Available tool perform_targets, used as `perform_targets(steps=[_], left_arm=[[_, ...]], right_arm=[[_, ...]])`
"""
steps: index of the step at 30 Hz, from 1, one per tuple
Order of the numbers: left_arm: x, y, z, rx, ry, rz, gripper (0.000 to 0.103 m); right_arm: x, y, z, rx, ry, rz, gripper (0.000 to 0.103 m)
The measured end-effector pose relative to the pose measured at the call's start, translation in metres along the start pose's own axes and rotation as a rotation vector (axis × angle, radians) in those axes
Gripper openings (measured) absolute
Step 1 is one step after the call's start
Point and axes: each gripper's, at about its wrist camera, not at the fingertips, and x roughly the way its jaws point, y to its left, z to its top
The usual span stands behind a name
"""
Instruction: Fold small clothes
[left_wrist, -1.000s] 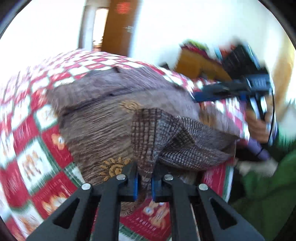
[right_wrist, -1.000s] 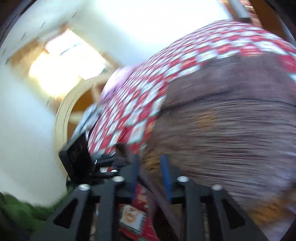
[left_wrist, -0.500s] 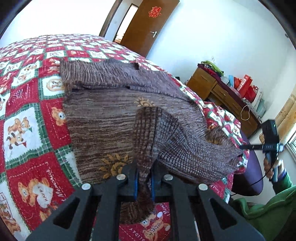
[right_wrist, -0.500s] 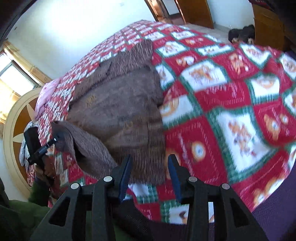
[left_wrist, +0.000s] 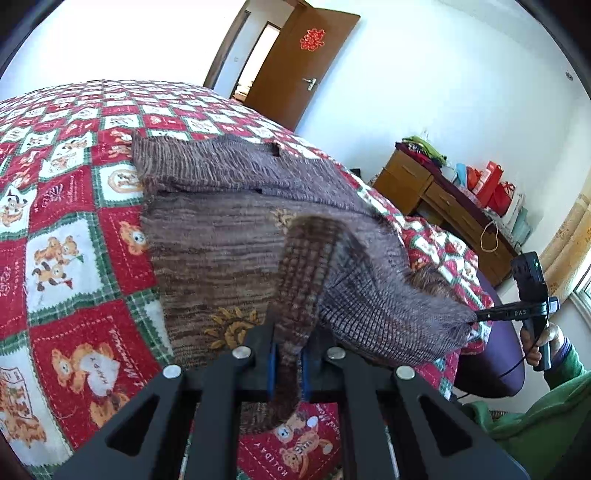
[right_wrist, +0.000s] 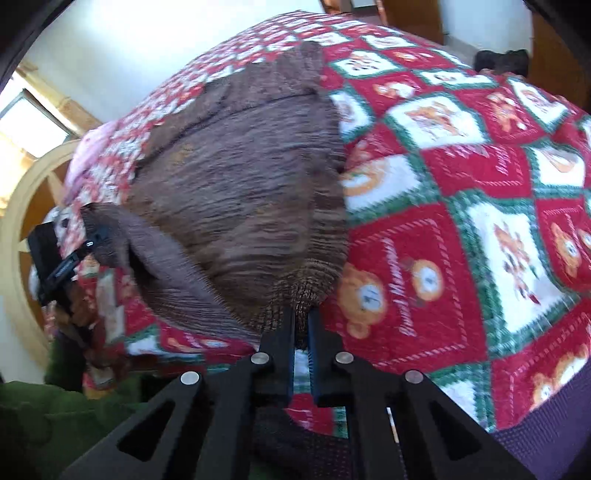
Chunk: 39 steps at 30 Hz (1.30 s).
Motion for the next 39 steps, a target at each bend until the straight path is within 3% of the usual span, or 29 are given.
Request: perform_targets(steps=[3,7,12,16,18,20,22,24,27,30,31,32,33,36,39], left_arm=[[-0.008,0.000,0.010,0.002,-0.036,-0.005,0.010],[-0.013,0.012,0.036,-0.026,-0.094,0.022,0.010],[0.007,0.045,0.062,-0.111,-0.070,0.148,0.007],[0.016,0.041,0.061,-0.066,0.003,0.135,0.007],[0.019,0.033,0.055,0.001,0.047,0.147,0.018],[0.024,0.025,0.047,0.042,0.083,0.131,0.044],[0.032,0.021,0.041,0.051,0.118,0.100,0.065],[0.047,0.013,0.035,0.077,0.167,0.083,0.067],[0.061,0.000,0.031,0.129,0.189,0.097,0.067],[0.076,-0.005,0.029,0.152,0.203,0.154,0.059],[0.078,-0.007,0.029,0.162,0.193,0.169,0.047],[0.079,-0.009,0.030,0.172,0.195,0.174,0.019],[0.079,-0.009,0.031,0.169,0.204,0.168,0.008],[0.071,-0.011,0.032,0.146,0.193,0.140,0.008],[0.052,-0.001,0.040,0.067,0.115,0.107,0.008]], right_arm=[[-0.012,0.006,0.019,0.007,-0.042,0.104,0.006],[-0.021,0.009,0.072,0.023,-0.116,0.236,0.006],[0.008,-0.009,0.147,0.096,-0.185,0.304,0.006],[0.039,-0.017,0.174,0.159,-0.201,0.255,0.007],[0.045,-0.021,0.174,0.200,-0.192,0.285,0.008],[0.046,-0.024,0.168,0.221,-0.206,0.315,0.012],[0.039,-0.023,0.160,0.201,-0.242,0.310,0.027],[0.029,-0.019,0.147,0.170,-0.280,0.275,0.037],[0.022,-0.016,0.133,0.141,-0.293,0.238,0.038],[0.017,-0.011,0.121,0.105,-0.291,0.227,0.038],[0.014,-0.009,0.117,0.089,-0.296,0.212,0.038],[0.012,-0.009,0.115,0.078,-0.304,0.189,0.038],[0.011,-0.009,0.115,0.071,-0.311,0.167,0.038],[0.006,-0.015,0.119,0.064,-0.321,0.133,0.038],[0.008,-0.013,0.131,0.007,-0.309,0.088,0.038]])
